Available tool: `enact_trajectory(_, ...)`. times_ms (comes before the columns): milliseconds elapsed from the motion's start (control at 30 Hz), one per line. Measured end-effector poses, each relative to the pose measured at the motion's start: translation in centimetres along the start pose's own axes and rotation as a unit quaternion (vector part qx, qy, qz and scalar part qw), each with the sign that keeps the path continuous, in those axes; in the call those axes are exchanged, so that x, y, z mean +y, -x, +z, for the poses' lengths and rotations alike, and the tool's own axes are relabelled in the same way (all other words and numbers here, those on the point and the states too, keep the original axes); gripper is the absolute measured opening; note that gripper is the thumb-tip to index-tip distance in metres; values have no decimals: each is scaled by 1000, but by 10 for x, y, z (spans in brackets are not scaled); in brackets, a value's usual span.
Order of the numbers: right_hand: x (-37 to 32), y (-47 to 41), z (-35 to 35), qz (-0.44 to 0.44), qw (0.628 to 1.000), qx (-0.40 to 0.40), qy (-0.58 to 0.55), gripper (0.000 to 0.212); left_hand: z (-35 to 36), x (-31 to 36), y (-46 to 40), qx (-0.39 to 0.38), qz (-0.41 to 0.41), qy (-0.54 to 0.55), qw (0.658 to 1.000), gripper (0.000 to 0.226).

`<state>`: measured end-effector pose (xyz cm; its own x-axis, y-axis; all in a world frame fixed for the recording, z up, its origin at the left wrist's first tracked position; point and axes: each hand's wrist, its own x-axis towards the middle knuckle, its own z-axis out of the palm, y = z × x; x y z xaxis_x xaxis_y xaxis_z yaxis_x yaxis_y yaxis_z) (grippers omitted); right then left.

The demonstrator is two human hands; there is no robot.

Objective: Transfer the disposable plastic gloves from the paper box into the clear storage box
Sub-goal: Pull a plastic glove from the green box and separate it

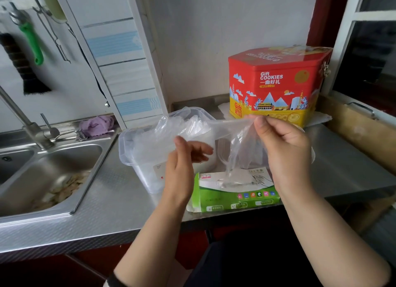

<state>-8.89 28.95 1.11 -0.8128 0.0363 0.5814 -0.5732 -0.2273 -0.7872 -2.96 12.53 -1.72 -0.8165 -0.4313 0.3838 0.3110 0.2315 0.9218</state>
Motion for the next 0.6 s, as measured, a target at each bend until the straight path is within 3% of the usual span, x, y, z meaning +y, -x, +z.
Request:
enact_trajectory(100,0,4,4,-56,998,-19,39,23,1,33,-22,-123,-93,53,987,100)
enact_trajectory(133,0,6,6,-84,995,-26,54,24,2,43,-29,-147,-120,75,979,97)
enact_trajectory(200,4,8,8,-150,984,-37,92,23,4,59,-37,-168,-136,119,969,67)
enact_trajectory(267,10,7,11,-221,964,-45,139,21,3,66,-45,-149,-102,104,978,36)
enact_trajectory(333,15,4,15,-290,937,-50,190,18,2,64,-52,-116,-55,54,990,20)
enact_trajectory(467,21,-7,33,-390,878,-48,272,27,-11,63,-66,-19,58,-9,998,12)
enact_trajectory(600,36,-8,57,-376,824,-169,389,45,-46,46,-84,95,106,-183,973,19)
